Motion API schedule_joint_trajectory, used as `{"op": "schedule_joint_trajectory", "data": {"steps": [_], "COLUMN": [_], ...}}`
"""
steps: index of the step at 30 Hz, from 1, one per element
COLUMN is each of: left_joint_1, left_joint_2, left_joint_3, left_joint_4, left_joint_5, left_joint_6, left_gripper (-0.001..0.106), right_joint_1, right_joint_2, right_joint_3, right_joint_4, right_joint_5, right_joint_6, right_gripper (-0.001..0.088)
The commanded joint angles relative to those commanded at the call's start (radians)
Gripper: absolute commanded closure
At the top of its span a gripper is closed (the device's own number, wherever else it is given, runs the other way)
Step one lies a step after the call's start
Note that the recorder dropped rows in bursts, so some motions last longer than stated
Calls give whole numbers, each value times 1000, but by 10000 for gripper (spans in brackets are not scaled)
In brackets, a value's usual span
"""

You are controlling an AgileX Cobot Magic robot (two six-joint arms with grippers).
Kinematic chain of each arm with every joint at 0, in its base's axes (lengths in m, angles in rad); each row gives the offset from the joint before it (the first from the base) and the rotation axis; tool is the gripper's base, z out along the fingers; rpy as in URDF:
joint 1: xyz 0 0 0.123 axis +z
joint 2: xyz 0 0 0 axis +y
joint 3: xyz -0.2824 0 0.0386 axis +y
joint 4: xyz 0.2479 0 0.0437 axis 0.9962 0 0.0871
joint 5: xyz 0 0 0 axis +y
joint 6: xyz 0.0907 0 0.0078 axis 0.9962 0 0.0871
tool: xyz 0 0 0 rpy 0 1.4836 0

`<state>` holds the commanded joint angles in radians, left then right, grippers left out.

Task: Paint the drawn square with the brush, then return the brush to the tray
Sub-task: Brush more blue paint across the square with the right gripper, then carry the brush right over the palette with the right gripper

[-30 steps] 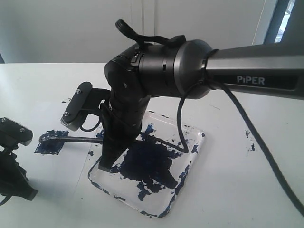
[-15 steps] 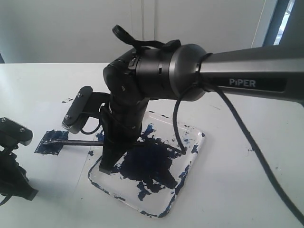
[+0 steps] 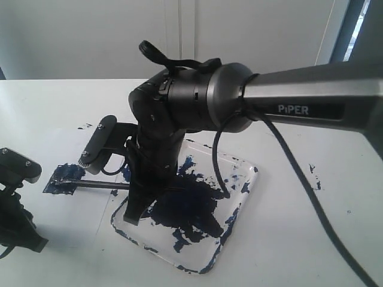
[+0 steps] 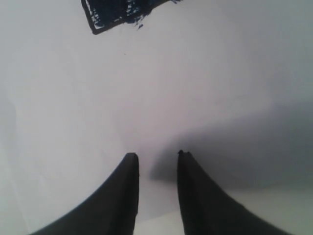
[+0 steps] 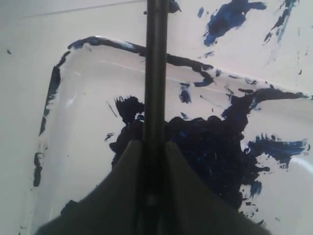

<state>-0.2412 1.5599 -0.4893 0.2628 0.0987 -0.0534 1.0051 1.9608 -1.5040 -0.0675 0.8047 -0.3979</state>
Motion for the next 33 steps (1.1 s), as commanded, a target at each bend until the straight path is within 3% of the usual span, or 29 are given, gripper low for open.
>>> {"op": "schedule_joint_trajectory", "data": {"steps": [20, 29, 33], "left_joint_1": [0, 0, 0], "left_joint_2": [0, 0, 0], "left_joint_3": [0, 0, 0], "left_joint_4": [0, 0, 0], "left_joint_5": [2, 4, 2], "left_joint_6": [0, 0, 0], "left_gripper": [705, 705, 705], "right_joint_1": [0, 0, 0], "right_joint_2": [0, -96, -126], "right_joint_3": [-16, -43, -43], "right_joint_4": [38, -168, -193], "right_joint_5": [37, 101, 186], "right_joint_6": [-20, 98, 126], "right_gripper": [868, 868, 868]}}
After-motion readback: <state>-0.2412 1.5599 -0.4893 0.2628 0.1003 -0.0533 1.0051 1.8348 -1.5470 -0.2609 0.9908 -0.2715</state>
